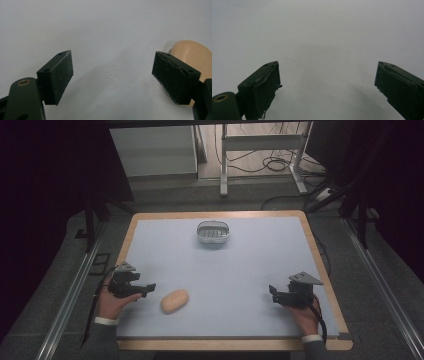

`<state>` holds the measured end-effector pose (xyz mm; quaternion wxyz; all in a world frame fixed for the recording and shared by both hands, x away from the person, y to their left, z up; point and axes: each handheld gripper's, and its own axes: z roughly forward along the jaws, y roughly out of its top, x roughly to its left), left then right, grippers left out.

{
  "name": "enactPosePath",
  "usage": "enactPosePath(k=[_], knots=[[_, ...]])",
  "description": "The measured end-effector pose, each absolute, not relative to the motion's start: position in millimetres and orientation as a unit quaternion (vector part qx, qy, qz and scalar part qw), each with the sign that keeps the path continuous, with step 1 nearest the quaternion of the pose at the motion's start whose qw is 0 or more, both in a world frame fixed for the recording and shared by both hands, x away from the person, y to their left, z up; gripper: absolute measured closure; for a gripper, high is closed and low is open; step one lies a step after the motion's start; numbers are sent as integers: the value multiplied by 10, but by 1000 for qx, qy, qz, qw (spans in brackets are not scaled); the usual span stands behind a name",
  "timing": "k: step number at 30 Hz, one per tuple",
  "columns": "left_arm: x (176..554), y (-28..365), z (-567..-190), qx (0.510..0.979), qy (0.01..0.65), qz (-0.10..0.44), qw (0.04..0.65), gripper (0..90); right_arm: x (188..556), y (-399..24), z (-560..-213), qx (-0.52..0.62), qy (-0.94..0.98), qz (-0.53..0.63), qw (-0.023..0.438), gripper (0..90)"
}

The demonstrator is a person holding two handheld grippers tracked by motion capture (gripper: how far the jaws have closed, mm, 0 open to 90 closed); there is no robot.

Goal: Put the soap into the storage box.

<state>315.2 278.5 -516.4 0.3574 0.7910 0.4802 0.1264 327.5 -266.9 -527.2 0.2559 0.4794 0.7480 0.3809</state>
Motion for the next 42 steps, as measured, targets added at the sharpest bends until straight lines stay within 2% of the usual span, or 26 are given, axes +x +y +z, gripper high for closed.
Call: enactPosePath(k=[25,42], knots=[[3105,2723,-5001,807,463,116,347,195,3240,-2707,-5276,485,740,382,266,96],[3105,2437,-4774,843,418,118,318,204,3248,-2691,-5281,485,745,373,266,99]])
